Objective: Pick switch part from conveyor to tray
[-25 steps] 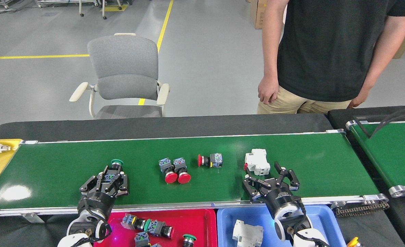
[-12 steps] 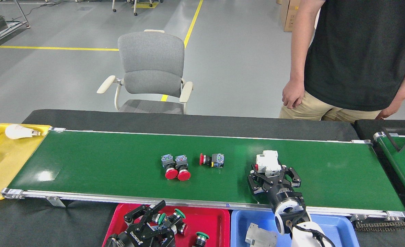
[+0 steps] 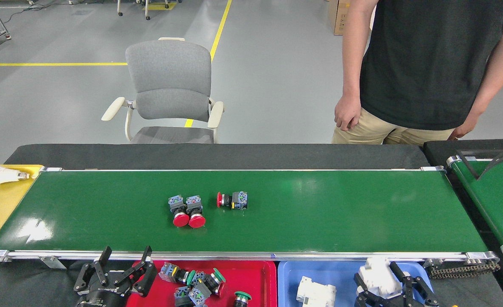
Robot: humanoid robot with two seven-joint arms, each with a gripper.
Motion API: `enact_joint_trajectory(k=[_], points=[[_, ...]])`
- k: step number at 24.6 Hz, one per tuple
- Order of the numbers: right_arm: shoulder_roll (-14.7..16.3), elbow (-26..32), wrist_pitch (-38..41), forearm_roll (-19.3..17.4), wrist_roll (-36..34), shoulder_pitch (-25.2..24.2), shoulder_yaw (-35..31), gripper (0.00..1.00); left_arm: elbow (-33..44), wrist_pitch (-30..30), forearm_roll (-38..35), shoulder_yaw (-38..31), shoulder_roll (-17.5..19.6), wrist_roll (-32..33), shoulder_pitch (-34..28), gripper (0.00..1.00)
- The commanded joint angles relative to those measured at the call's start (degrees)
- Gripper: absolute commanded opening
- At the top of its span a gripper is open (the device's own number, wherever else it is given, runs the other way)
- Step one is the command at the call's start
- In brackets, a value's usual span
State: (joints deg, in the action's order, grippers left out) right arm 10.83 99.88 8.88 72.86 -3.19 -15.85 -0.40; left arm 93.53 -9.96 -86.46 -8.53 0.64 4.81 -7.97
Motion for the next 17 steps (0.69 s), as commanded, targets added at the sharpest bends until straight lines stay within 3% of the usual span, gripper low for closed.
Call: enact_joint_trajectory(k=[1, 7, 17], points=[[-1.8, 0.1, 0.0, -0.2, -0.8, 2.3, -3.2, 1.0, 1.0, 0.5, -0.1, 1.3, 0.2, -0.1, 0.8, 1.0], [-2.9, -2.1, -3.3, -0.2, -0.8, 2.8, -5.8, 1.0, 0.5, 1.2, -2.3, 7.0, -0.2, 0.2, 5.0, 1.0], [-2.7, -2.4, -3.2, -0.2, -0.8, 3.5, -6.0, 1.0, -5.6, 1.3, -3.7, 1.5, 0.1, 0.2, 8.1, 1.0]])
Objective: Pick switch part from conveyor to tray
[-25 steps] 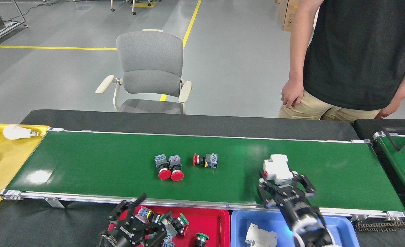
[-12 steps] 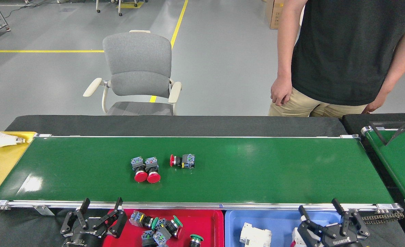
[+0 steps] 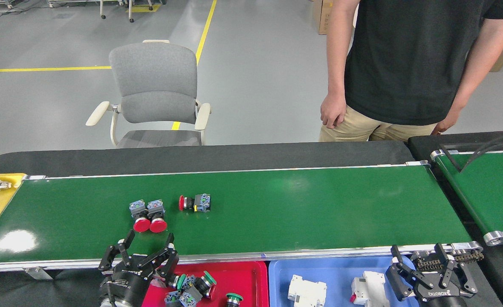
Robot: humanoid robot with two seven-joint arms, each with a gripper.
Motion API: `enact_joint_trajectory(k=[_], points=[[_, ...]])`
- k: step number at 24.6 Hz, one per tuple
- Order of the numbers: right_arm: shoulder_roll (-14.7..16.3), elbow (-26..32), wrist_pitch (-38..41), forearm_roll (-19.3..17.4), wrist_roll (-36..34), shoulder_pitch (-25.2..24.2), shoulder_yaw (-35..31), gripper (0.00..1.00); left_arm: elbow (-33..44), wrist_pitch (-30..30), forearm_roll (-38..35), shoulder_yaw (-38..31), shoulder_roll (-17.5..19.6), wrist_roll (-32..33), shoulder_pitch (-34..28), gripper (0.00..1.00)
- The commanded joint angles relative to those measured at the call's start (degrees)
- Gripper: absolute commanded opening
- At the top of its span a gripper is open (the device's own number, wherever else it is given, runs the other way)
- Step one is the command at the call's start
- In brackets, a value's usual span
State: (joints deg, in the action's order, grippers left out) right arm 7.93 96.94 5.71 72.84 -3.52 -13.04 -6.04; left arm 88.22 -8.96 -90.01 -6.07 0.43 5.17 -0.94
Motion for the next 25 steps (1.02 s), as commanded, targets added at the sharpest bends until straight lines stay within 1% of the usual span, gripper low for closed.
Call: enact_joint_trajectory(k=[1, 4, 7, 10, 13, 17, 19, 20, 21, 22, 25], points=[[0.2, 0.6, 0.0, -0.2, -0.3, 0.6, -0.4, 1.0, -0.9, 0.3, -0.2, -1.5, 0.3, -0.2, 1.5, 1.0], [0.2, 0.5, 0.0, -0.2, -0.4, 1.0, -0.4, 1.0, -3.6, 1.2, -0.2, -4.2, 0.4, -0.2, 3.2, 1.0], [0.5, -0.3, 0.4, -0.2, -0.4, 1.0, -0.4, 1.0, -6.1, 1.7, -0.2, -5.4, 1.3, -0.2, 4.4, 1.0], [0.5, -0.9, 0.4, -0.2, -0.4, 1.7, -0.4, 1.0, -8.7, 3.5, -0.2, -5.9, 2.0, -0.2, 6.6, 1.0], [0.5, -1.0, 0.4, -0.2, -0.4, 2.5, -0.4, 1.0, -12.7, 5.0, -0.2, -5.9, 3.3, -0.2, 9.6, 1.0], [0.5, -2.1, 0.4, -0.2, -0.3, 2.8, -0.3, 1.0, -19.5, 7.3, -0.2, -5.9, 6.1, -0.2, 14.4, 1.0], [0.5, -2.2, 0.2, -0.2, -0.3, 3.9, -0.4, 1.0, -23.4, 8.9, -0.2, -5.8, 6.7, -0.3, 16.8, 1.0], [0.5, -2.2, 0.2, -0.2, -0.3, 3.9, -0.4, 1.0, -24.9, 9.5, -0.2, -5.8, 6.8, -0.5, 17.7, 0.98], [0.5, -2.3, 0.3, -0.2, -0.3, 3.9, -0.4, 1.0, -26.3, 9.7, -0.1, -5.8, 6.9, -0.7, 18.7, 0.94], [0.5, -2.6, 0.4, -0.2, -0.3, 3.8, -0.4, 1.0, -27.2, 9.7, 0.1, -5.8, 7.0, -0.9, 19.2, 0.83], [0.5, -3.5, 0.1, -0.2, -0.3, 4.6, -0.5, 1.0, -27.2, 8.8, 0.6, -5.4, 7.0, -0.9, 19.1, 0.32]])
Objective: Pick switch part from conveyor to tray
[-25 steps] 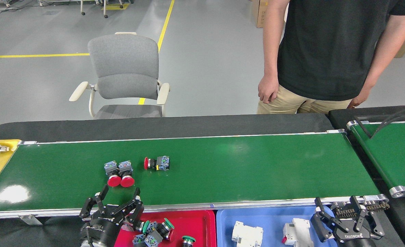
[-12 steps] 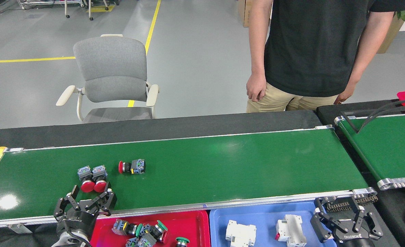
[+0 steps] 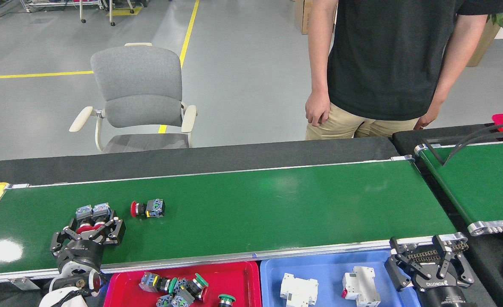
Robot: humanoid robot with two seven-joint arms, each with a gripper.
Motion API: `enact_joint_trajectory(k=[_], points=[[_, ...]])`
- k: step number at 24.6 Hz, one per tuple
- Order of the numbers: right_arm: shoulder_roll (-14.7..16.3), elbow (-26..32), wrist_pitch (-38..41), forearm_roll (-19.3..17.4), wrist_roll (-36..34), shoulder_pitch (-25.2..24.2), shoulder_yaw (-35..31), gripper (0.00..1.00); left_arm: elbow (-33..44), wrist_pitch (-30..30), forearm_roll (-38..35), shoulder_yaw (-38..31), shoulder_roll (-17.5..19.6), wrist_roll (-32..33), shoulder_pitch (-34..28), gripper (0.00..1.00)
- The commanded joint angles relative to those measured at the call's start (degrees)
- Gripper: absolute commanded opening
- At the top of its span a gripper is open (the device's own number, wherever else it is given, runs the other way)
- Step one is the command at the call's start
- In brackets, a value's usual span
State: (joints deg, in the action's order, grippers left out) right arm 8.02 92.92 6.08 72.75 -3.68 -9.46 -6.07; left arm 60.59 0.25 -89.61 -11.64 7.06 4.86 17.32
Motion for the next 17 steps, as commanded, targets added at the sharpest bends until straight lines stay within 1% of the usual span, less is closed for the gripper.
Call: enact_joint_trajectory(k=[1, 2, 4, 6, 8, 11, 13, 14, 15, 16, 17], points=[[0.5, 0.5, -0.4, -0.2, -0.1, 1.8, -0.5, 1.0, 0.6, -0.8, 0.4, 0.2, 0.3, -0.6, 0.8, 0.27], [0.4, 0.4, -0.4, -0.2, -0.1, 2.4, -0.9, 1.0, 1.3, -1.9, 0.8, 0.2, 0.1, -0.7, 0.3, 0.21], [0.4, 0.4, -0.3, -0.2, -0.1, 2.2, -1.4, 1.0, 5.7, -6.7, 1.7, 0.3, -0.1, -0.7, -2.3, 0.14], [0.4, 0.4, -0.1, -0.2, -0.1, 2.1, -1.4, 1.0, 11.9, -12.0, 2.8, 0.3, -0.2, -0.7, -6.1, 0.14], [0.4, 0.4, -0.2, -0.2, -0.1, 2.6, -1.4, 1.0, 18.6, -19.3, 5.3, 0.3, -0.2, -0.7, -11.4, 0.14], [0.4, 0.4, -0.2, -0.2, -0.2, 2.7, -1.5, 1.0, 28.5, -33.8, 7.9, 0.4, -0.9, -0.6, -20.2, 0.16], [0.4, 0.1, -0.2, -0.2, -0.2, 2.6, -1.5, 1.0, 34.1, -43.3, 9.7, 1.2, -2.3, -0.6, -25.8, 0.19], [0.5, -0.2, -0.1, -0.2, -0.2, 2.7, -1.5, 1.0, 35.4, -45.2, 10.3, 1.7, -2.6, -0.5, -27.8, 0.23], [0.5, -0.2, -0.1, -0.2, -0.2, 2.8, -1.5, 1.0, 36.0, -45.2, 10.7, 2.3, -2.6, -0.4, -28.7, 0.31], [0.5, -0.3, -0.2, -0.2, -0.2, 3.0, -1.5, 1.0, 36.3, -45.2, 10.8, 2.8, -2.7, -0.3, -29.3, 0.48], [0.4, -0.3, -0.1, -0.2, -0.2, 3.3, -1.5, 1.0, 36.4, -45.2, 10.8, 3.2, -3.1, -0.2, -29.5, 0.77]])
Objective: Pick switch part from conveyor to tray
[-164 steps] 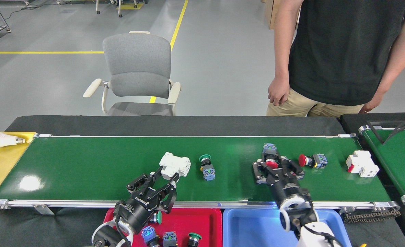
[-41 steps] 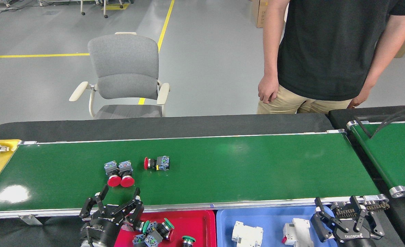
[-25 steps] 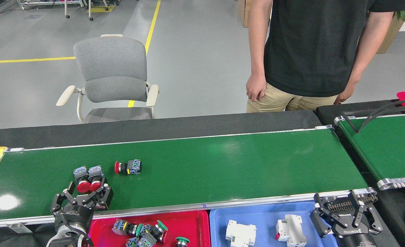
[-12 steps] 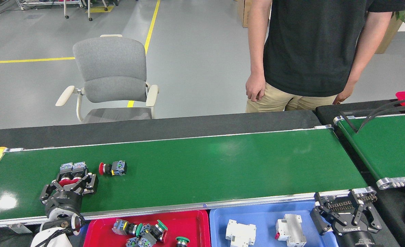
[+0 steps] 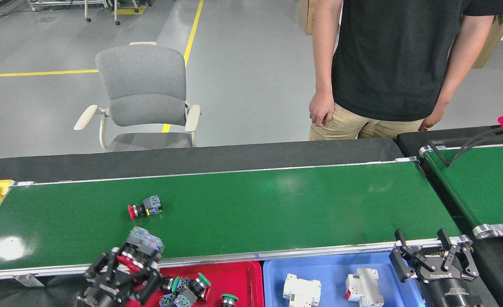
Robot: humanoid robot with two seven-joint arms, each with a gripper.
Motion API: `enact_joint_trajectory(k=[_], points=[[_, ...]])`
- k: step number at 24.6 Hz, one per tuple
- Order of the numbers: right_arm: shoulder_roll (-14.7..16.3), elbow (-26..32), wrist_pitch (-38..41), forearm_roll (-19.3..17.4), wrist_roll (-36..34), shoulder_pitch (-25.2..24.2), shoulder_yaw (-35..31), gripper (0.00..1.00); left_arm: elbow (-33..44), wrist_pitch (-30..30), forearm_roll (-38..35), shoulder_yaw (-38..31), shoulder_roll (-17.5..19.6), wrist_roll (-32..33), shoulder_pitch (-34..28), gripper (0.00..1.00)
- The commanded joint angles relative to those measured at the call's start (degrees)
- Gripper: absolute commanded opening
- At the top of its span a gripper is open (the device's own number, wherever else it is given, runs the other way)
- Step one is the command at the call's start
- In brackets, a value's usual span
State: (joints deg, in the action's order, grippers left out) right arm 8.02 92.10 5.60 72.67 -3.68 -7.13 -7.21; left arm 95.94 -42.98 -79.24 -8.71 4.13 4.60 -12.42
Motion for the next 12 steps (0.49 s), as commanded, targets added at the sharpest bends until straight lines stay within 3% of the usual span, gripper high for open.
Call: enact_joint_trajectory(k=[1, 9, 12], points=[[0.5, 0.5, 0.4, -0.2, -0.2, 1.0, -0.4, 1.0, 1.2, -2.0, 0.3, 0.1, -0.9, 0.1, 0.0, 0.99], [0.3, 0.4, 0.3, -0.2, -0.2, 0.7, -0.3, 1.0, 1.4, -2.0, 0.6, -4.1, -2.5, -0.1, -1.6, 1.0], [0.4, 0.5, 0.6, -0.2, -0.2, 0.4, -0.3, 1.0, 1.9, 6.7, 0.4, -8.6, -3.3, 0.0, -1.6, 1.0]])
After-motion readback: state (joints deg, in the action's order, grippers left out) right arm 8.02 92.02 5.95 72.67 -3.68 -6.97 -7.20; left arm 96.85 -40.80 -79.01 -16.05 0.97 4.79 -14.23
